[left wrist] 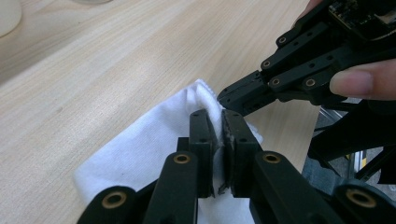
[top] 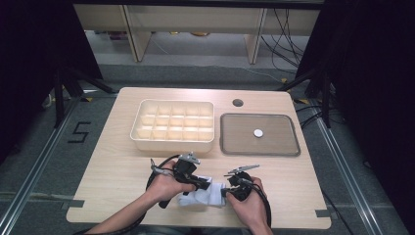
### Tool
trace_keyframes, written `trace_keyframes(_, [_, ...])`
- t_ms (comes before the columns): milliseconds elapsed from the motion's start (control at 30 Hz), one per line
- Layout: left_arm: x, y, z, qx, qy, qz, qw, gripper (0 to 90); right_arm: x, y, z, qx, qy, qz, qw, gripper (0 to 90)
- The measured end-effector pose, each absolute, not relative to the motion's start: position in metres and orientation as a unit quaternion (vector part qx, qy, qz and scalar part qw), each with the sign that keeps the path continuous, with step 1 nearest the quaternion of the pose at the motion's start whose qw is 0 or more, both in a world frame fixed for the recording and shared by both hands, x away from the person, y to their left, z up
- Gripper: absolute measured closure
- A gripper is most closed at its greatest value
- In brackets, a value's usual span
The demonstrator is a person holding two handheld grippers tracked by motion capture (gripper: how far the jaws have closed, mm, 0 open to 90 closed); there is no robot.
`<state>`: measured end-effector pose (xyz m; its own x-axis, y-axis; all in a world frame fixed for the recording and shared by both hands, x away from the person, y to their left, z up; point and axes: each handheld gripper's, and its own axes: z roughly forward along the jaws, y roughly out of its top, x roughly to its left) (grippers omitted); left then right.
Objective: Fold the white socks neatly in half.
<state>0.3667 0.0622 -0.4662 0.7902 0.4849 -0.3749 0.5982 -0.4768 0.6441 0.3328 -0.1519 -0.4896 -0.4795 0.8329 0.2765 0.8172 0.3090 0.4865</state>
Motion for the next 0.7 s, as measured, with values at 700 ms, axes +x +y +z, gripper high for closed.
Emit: trace_keyframes(700, [0.3683,0.0597,-0.4666,0.857,0.319,-0.072,0.398,82.7,0.3372,-0.1570,-0.4951,0.521,0.805,0.282,0.023,90.0])
